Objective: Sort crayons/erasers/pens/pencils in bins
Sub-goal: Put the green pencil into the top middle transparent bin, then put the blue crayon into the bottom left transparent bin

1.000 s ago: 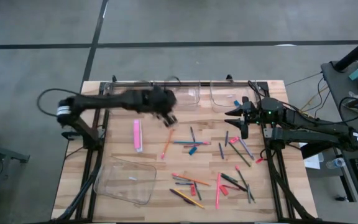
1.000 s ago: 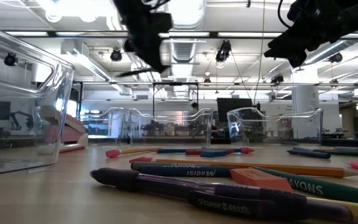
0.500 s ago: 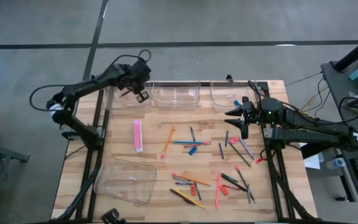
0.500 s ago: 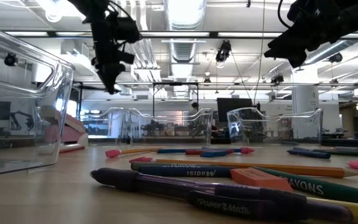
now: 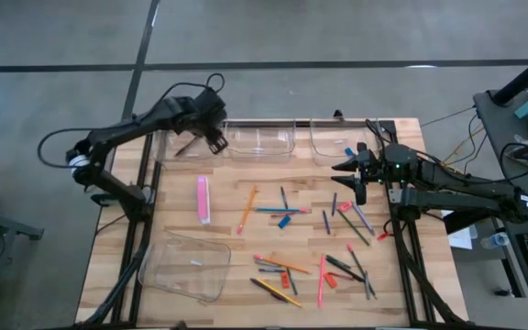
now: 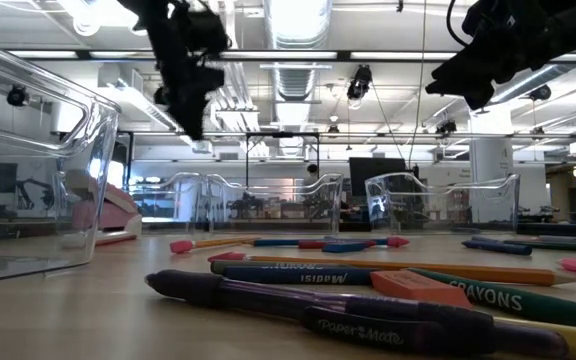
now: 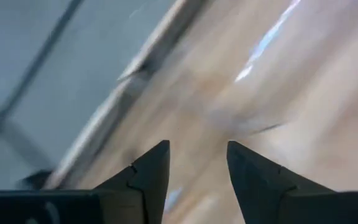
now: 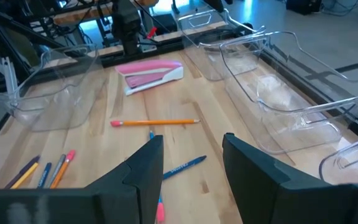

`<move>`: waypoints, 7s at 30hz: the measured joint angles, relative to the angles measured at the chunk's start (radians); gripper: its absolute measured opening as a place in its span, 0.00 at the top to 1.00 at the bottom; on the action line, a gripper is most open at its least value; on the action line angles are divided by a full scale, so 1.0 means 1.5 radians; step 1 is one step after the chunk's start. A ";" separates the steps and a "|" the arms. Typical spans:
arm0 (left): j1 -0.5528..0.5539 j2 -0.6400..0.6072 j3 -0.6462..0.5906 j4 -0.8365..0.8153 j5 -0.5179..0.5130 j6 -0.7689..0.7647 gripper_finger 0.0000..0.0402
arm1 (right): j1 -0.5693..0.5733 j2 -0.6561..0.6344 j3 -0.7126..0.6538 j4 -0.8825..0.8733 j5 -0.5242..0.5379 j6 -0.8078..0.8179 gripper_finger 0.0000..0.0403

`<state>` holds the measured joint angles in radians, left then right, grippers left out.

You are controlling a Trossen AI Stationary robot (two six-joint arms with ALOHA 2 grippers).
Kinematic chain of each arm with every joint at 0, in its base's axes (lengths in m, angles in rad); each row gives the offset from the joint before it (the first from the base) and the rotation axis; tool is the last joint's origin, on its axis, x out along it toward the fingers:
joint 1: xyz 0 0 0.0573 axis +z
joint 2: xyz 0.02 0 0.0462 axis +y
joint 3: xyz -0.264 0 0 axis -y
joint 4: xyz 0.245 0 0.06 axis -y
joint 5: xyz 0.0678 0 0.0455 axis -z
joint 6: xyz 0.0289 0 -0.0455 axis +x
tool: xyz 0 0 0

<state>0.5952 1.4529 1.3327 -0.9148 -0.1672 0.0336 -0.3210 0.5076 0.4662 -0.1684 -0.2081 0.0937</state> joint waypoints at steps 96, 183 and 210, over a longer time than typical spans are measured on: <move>-0.381 -0.262 -0.541 1.114 -0.066 0.034 0.63 | 0.367 0.465 0.047 -0.306 0.195 0.601 0.61; -0.412 -0.328 -0.565 1.116 0.035 0.004 0.63 | -0.145 0.932 0.896 -0.231 0.129 -0.189 0.86; -0.410 -0.326 -0.548 1.135 0.031 0.017 0.63 | 0.094 0.689 0.739 -0.669 0.136 0.027 0.51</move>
<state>-0.0204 0.9642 0.5102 0.7876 -0.1207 0.0593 -0.1807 1.5404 1.5742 -1.1713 -0.0037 0.1348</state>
